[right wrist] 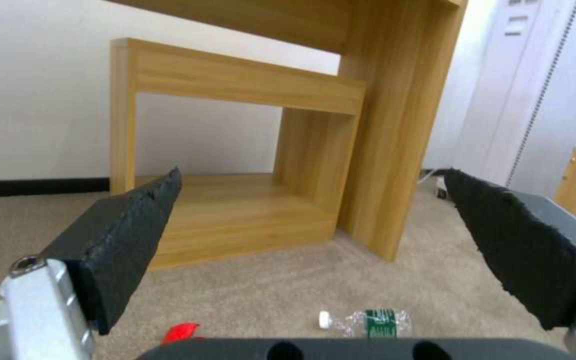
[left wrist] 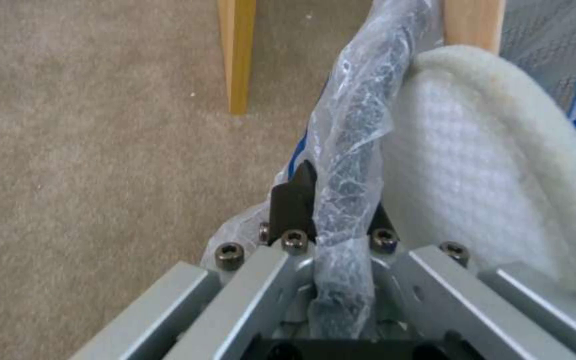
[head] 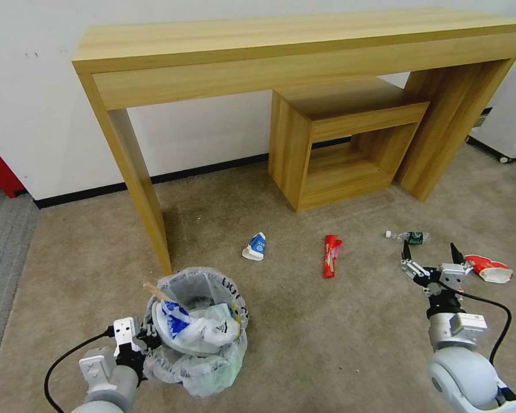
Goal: Pick up the trash bin and place the garbage on the floor into it.
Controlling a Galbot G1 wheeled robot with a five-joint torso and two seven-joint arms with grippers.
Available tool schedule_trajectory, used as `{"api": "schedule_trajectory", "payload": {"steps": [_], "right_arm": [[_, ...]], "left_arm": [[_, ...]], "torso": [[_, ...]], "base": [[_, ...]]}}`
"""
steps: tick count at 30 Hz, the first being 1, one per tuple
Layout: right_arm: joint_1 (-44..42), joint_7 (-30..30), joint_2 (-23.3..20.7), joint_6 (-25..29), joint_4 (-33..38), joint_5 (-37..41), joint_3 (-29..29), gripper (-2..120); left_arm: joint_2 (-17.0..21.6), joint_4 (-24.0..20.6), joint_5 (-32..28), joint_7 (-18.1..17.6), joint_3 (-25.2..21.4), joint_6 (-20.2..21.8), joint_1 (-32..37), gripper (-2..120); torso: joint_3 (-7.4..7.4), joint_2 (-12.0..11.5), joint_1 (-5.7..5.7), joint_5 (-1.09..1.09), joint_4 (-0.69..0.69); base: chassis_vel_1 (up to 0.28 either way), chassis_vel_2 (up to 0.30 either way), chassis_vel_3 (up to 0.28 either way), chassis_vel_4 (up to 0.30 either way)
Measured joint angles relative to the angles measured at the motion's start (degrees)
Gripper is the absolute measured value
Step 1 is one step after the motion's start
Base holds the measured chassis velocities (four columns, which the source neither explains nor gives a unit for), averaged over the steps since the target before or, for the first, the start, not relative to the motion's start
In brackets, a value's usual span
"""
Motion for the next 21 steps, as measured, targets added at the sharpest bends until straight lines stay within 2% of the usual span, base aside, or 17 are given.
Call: {"api": "schedule_trajectory", "payload": {"steps": [12,21], "right_arm": [[-0.1,-2.0,0.4,1.3,-1.0,-0.6,-0.9,100],[-0.1,-2.7,0.4,2.6,-1.6,-1.0,-1.2,100]], "left_arm": [[-1.1,0.1,0.6,0.0,-0.1,-0.2,1.0,0],[-1.9,0.2,1.7,0.1,-0.1,-0.7,1.4,0]], "torso": [[0.00,0.0,0.00,0.00,0.00],[0.01,0.0,0.00,0.00,-0.01]], "base": [[0.000,0.000,0.000,0.000],[-0.057,0.056,0.056,-0.055]]}}
